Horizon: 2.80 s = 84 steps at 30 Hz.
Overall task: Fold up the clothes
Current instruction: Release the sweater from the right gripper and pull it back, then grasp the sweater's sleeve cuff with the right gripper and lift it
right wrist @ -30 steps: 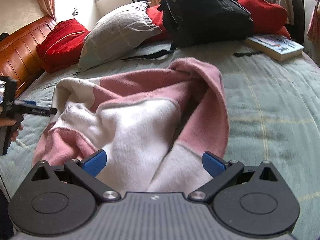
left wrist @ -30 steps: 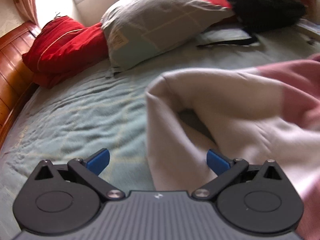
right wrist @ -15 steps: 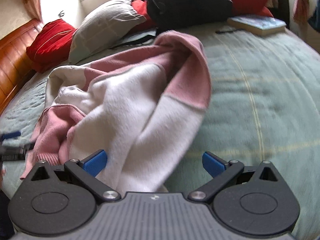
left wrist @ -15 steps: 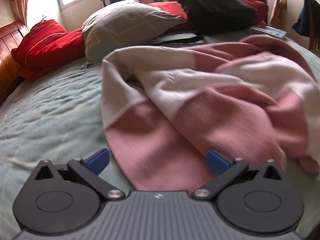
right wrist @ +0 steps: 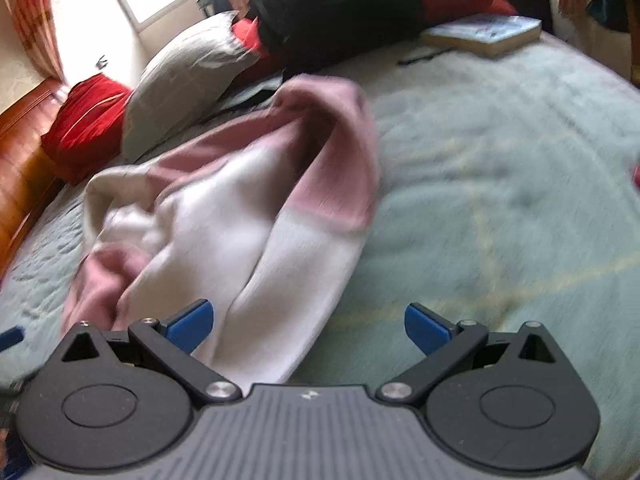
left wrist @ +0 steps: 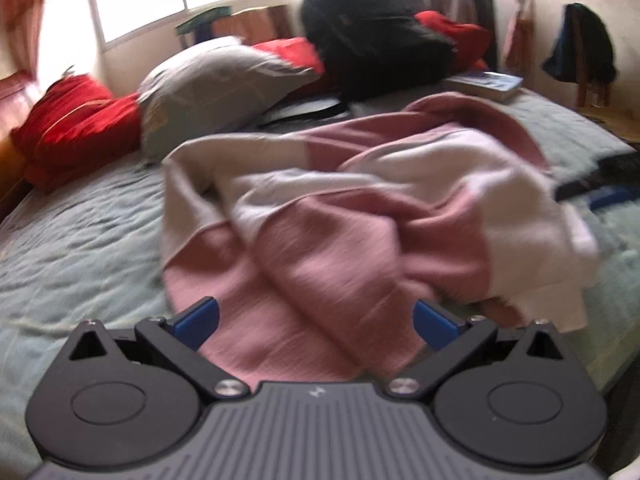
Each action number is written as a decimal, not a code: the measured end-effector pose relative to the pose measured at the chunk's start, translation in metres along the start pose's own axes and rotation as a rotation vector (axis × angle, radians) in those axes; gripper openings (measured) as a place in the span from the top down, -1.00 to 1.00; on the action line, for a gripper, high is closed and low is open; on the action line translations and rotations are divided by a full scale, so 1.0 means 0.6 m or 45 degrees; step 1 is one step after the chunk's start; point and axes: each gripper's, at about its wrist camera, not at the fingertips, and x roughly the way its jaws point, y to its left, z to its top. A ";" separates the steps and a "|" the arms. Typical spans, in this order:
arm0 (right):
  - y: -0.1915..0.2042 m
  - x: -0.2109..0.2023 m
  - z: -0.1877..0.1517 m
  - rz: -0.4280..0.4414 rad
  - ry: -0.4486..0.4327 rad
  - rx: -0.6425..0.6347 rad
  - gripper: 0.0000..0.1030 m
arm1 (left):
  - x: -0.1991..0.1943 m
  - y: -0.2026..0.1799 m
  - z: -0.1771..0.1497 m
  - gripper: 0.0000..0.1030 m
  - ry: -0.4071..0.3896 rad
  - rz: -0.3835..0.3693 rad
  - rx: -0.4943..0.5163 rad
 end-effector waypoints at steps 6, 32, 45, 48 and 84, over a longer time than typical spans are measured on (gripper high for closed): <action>-0.028 0.074 0.108 -0.163 -0.039 0.007 -1.00 | 0.021 -0.050 0.033 -0.99 -0.027 -0.073 0.078; -0.121 0.239 0.312 -0.561 -0.075 -0.031 -1.00 | 0.082 -0.073 0.050 -0.99 0.003 -0.119 0.084; -0.208 0.251 0.349 -0.569 -0.042 0.073 -1.00 | 0.097 -0.064 0.048 -0.99 0.023 -0.122 0.075; -0.214 0.239 0.345 -0.480 -0.015 0.112 -1.00 | 0.099 -0.065 0.047 -0.99 0.023 -0.127 0.075; -0.098 0.107 0.033 0.561 0.183 0.558 -1.00 | 0.045 -0.095 0.004 -0.99 0.015 -0.156 0.061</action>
